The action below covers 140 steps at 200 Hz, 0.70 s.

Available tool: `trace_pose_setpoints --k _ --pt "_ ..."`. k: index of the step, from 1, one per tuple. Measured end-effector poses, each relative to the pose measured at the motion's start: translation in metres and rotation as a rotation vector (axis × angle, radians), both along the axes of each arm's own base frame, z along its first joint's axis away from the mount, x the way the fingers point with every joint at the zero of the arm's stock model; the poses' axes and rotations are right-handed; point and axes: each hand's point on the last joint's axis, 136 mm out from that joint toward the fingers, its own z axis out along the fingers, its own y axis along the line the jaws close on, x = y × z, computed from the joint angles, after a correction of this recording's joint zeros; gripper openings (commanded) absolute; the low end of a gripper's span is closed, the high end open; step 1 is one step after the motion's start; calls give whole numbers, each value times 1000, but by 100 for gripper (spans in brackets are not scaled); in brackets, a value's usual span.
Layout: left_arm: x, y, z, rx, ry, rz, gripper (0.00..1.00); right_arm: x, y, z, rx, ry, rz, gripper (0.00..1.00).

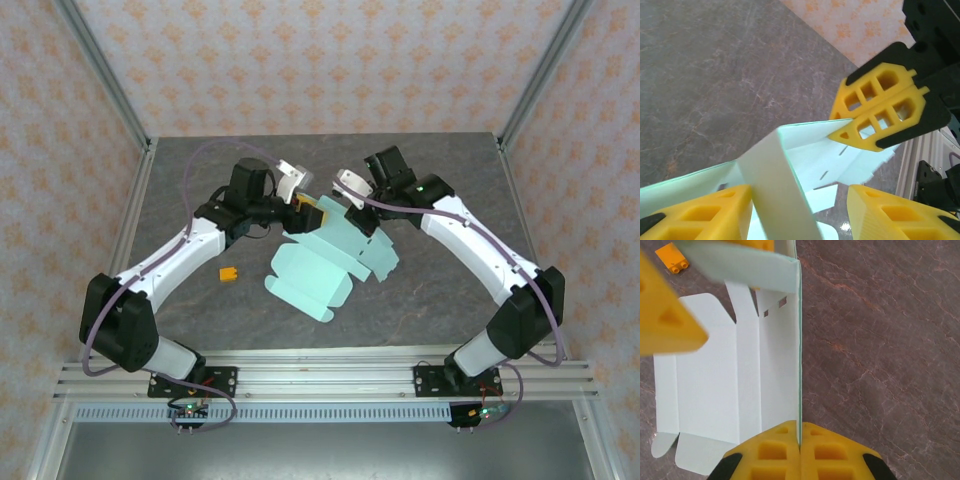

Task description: Fold the paper box

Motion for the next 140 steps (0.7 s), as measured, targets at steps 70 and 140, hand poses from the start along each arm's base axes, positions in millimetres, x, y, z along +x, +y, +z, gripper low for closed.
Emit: trace_pose_setpoints --k 70,140 --pt "-3 -4 0 13 -23 -16 54 -2 1 0 16 20 -13 0" --pt "-6 -3 -3 35 -37 6 58 -3 1 0 23 36 -22 0"
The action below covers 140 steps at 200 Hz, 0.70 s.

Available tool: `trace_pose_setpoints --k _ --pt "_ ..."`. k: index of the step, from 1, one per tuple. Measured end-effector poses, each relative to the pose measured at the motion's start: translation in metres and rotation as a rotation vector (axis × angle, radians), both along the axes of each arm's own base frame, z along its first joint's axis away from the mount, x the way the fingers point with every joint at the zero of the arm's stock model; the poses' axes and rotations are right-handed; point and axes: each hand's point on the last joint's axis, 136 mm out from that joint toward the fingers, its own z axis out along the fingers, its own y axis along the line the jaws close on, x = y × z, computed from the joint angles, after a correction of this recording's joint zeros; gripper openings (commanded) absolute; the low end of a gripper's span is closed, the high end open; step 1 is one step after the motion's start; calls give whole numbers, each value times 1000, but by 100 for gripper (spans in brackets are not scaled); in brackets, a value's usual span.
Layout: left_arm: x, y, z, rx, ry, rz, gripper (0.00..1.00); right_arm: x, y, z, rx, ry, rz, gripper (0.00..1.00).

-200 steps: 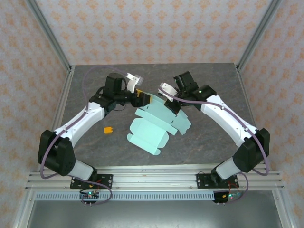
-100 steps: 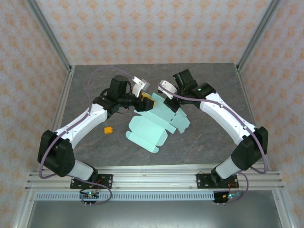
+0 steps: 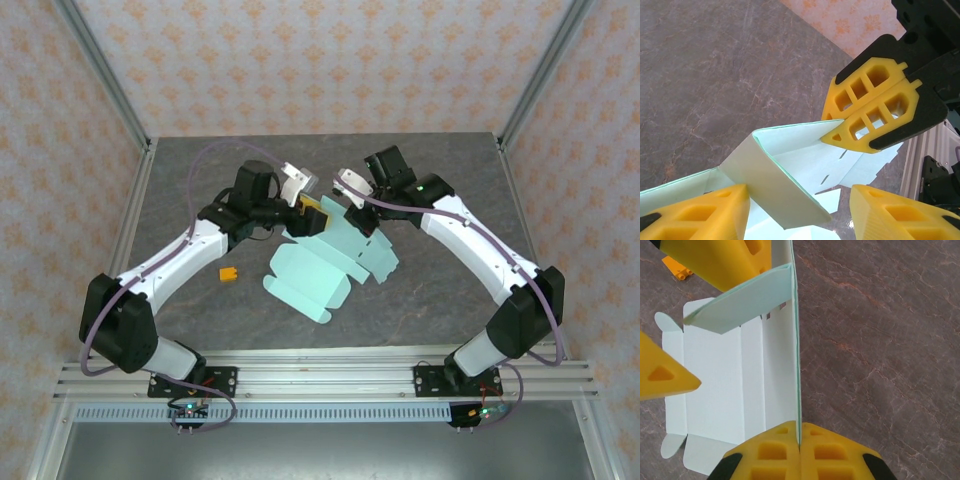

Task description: Fold the paper box

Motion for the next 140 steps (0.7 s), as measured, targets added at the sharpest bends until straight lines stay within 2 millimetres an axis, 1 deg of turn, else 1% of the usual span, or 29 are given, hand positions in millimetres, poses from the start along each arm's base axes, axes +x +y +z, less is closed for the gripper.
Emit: trace_pose_setpoints --k 18,35,62,82,107,123,140 --pt "-9 7 -2 12 -15 21 59 0 0 -1 -2 -1 3 0" --pt "-20 20 -4 17 -26 51 60 -1 -2 -2 -8 -1 -1 0" --pt "-33 50 -16 18 -37 148 63 -2 -7 -4 -16 -2 -13 0" --pt "-37 70 -33 21 -32 237 65 -1 -9 -3 -15 -4 -19 0" --pt "-35 89 -64 35 12 334 66 -1 -10 -3 -10 0 -27 0" --pt "-31 96 -80 51 38 374 67 0 -12 -3 -9 6 -35 0" --pt "-24 95 -89 58 47 381 68 -1 -13 -4 -10 14 -39 0"
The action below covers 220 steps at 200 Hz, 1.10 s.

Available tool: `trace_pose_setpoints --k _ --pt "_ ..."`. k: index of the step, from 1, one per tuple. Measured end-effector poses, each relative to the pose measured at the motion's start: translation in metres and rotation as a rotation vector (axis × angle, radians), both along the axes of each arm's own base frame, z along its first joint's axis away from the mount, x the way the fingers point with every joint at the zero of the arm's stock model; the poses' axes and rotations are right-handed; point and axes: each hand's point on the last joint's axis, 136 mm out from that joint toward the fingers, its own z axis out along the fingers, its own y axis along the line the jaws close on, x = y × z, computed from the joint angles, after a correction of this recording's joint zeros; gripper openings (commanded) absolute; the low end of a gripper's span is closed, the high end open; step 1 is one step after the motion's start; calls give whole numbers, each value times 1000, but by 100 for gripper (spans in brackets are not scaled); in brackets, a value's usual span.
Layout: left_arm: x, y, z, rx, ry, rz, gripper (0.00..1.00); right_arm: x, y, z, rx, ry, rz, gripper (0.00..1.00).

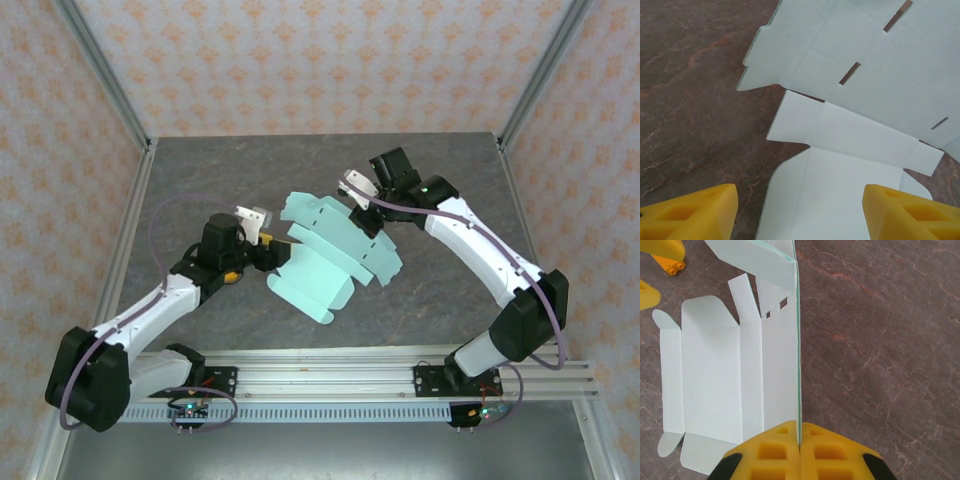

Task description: Fold the paper box

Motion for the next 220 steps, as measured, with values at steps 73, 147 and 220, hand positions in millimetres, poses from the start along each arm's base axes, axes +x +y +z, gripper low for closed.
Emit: trace_pose_setpoints --k 73,147,220 --pt "26 -13 -29 -18 21 -11 68 -1 2 4 21 18 -13 0" --pt "51 -34 -17 -81 -15 -51 60 7 6 8 57 55 -46 0" --pt "38 -52 2 -122 -45 -121 50 20 3 0 62 110 -108 0"
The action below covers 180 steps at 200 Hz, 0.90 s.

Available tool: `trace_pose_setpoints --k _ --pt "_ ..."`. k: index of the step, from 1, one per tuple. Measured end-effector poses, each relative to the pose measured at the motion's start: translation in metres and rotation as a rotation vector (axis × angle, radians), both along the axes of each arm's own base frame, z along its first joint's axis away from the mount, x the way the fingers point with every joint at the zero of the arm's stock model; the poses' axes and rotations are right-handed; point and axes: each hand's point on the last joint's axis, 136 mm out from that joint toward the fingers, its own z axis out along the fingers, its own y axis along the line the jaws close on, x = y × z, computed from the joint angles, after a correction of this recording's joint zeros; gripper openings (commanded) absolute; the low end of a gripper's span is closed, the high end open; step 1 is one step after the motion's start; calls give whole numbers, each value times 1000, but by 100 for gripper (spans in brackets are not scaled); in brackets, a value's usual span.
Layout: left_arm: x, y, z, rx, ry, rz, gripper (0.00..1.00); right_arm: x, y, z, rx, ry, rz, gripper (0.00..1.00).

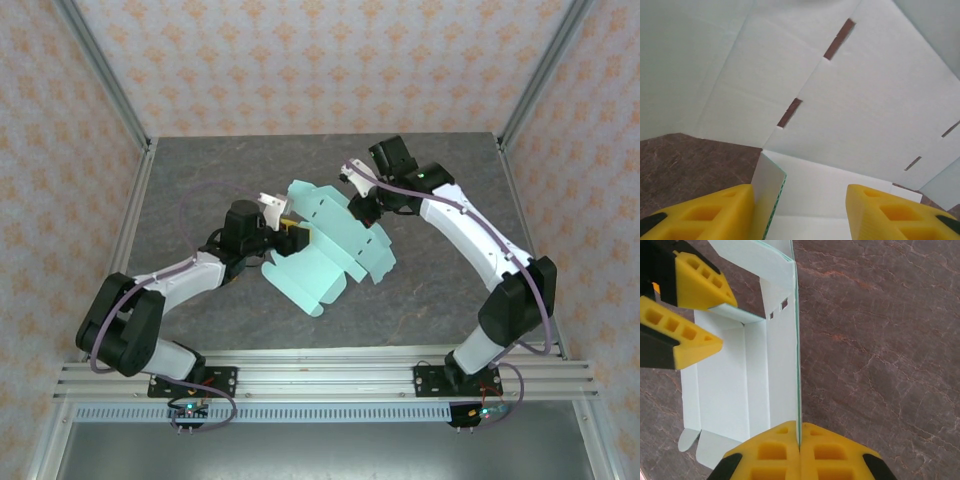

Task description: Fold the paper box

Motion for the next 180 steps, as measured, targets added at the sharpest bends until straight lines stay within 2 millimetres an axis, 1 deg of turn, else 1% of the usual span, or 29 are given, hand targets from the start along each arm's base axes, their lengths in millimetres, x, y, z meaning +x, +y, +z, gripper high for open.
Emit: trace_pose_setpoints --k 30,68,86,123,180 --pt "-4 -6 0 -3 11 -28 50 -3 1 0 10 18 -2 0" --pt "-2 -23 6 -3 2 -69 50 -4 0 -1 8 27 -5 0" --pt "-2 -29 2 4 11 -83 50 -6 -1 -2 3 37 -6 0" --pt "-4 -34 -17 27 49 -99 50 -8 -2 -7 -7 57 -8 0" --pt "-5 -36 -17 29 46 -105 50 -8 -2 -8 -9 63 -9 0"
